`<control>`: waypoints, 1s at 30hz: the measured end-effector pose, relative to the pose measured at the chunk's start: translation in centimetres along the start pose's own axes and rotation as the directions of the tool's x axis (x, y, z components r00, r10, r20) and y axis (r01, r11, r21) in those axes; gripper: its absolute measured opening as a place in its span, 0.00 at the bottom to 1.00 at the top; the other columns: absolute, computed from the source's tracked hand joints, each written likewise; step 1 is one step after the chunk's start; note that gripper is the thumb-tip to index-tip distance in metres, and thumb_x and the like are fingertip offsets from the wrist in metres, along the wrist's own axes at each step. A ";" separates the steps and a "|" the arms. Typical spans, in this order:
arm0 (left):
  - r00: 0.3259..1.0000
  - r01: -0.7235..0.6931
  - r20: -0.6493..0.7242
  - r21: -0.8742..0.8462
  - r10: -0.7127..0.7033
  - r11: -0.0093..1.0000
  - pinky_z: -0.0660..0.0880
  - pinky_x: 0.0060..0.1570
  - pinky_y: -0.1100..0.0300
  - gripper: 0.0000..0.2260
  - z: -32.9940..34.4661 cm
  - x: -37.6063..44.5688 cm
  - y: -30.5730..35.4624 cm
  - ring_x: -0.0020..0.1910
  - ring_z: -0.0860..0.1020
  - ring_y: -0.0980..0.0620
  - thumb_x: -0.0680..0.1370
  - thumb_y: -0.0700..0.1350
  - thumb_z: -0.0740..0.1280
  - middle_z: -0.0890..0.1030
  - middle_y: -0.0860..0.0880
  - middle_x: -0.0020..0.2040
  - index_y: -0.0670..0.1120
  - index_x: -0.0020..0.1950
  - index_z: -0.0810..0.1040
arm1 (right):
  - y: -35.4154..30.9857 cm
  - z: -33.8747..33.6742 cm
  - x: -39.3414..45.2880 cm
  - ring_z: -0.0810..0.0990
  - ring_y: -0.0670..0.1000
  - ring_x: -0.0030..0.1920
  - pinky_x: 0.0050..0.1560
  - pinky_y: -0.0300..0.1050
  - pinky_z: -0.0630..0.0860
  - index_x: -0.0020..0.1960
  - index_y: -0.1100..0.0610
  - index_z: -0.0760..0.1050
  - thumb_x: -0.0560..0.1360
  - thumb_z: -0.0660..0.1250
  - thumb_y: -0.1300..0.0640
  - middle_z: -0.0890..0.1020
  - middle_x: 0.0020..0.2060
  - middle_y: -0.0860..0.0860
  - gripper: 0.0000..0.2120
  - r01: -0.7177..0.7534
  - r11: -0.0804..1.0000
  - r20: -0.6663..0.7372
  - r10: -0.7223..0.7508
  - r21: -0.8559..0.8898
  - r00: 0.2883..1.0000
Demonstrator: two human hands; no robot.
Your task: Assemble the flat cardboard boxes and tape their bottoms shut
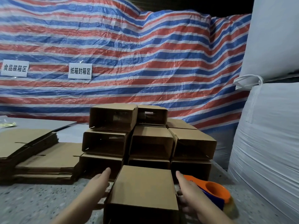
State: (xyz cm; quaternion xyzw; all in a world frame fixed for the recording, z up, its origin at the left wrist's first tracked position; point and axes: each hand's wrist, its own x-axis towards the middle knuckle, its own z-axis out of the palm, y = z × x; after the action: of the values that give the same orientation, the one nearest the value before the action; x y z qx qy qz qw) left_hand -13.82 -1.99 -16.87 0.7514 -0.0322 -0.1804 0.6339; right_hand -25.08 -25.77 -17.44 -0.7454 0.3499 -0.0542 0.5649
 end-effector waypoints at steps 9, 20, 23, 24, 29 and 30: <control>0.718 -0.692 0.084 0.196 0.691 0.695 0.75 0.59 0.53 0.26 1.9 -8.4 7.1 0.57 0.77 0.58 0.73 0.64 0.63 0.76 0.60 0.62 0.63 0.71 0.66 | -5.0 -4.5 -9.2 0.79 0.46 0.55 0.54 0.50 0.74 0.57 0.42 0.77 0.82 0.55 0.36 0.83 0.52 0.42 0.16 0.558 0.829 -0.251 -0.548 -0.038 0.798; 0.550 -0.760 0.105 0.474 0.829 0.445 0.74 0.57 0.54 0.24 6.5 2.2 24.2 0.62 0.74 0.49 0.82 0.60 0.57 0.75 0.47 0.67 0.48 0.73 0.69 | -20.6 -9.7 1.4 0.69 0.58 0.72 0.74 0.59 0.66 0.78 0.53 0.62 0.82 0.46 0.33 0.69 0.74 0.56 0.33 0.546 0.836 -0.330 -0.500 0.058 0.801; 0.612 -0.675 0.140 0.605 0.778 0.423 0.72 0.50 0.55 0.23 7.0 6.1 24.5 0.55 0.75 0.51 0.82 0.62 0.55 0.77 0.47 0.63 0.49 0.70 0.71 | -21.3 -9.0 5.2 0.69 0.58 0.72 0.74 0.58 0.65 0.78 0.53 0.61 0.82 0.45 0.33 0.68 0.74 0.56 0.33 0.487 0.870 -0.325 -0.441 0.074 0.837; 0.632 -0.651 0.149 0.635 0.760 0.416 0.72 0.49 0.55 0.23 7.1 7.3 24.5 0.54 0.75 0.51 0.81 0.62 0.55 0.78 0.47 0.62 0.49 0.70 0.71 | -21.5 -8.8 6.4 0.69 0.58 0.72 0.74 0.57 0.65 0.78 0.54 0.61 0.82 0.46 0.34 0.69 0.74 0.57 0.33 0.469 0.880 -0.319 -0.424 0.077 0.848; 0.675 -0.542 0.137 0.759 0.725 0.362 0.74 0.53 0.51 0.25 7.2 12.3 24.6 0.55 0.75 0.49 0.79 0.67 0.52 0.78 0.49 0.62 0.54 0.69 0.70 | -22.0 -8.1 11.2 0.70 0.57 0.70 0.69 0.54 0.67 0.76 0.56 0.63 0.83 0.45 0.36 0.71 0.71 0.57 0.32 0.415 0.908 -0.292 -0.381 0.060 0.877; 0.672 -0.526 0.136 0.779 0.728 0.340 0.72 0.51 0.51 0.25 7.2 13.0 24.7 0.52 0.74 0.51 0.79 0.67 0.51 0.77 0.49 0.62 0.54 0.68 0.70 | -22.1 -8.0 11.9 0.69 0.57 0.71 0.70 0.54 0.66 0.77 0.56 0.62 0.83 0.44 0.36 0.70 0.72 0.57 0.33 0.408 0.911 -0.291 -0.375 0.060 0.880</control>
State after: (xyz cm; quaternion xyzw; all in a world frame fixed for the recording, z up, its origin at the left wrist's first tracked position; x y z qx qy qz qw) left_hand 0.51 -17.15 3.03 0.8865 -0.3183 0.2019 0.2684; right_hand -9.81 -36.49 1.11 -0.7510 0.2622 -0.2904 0.5320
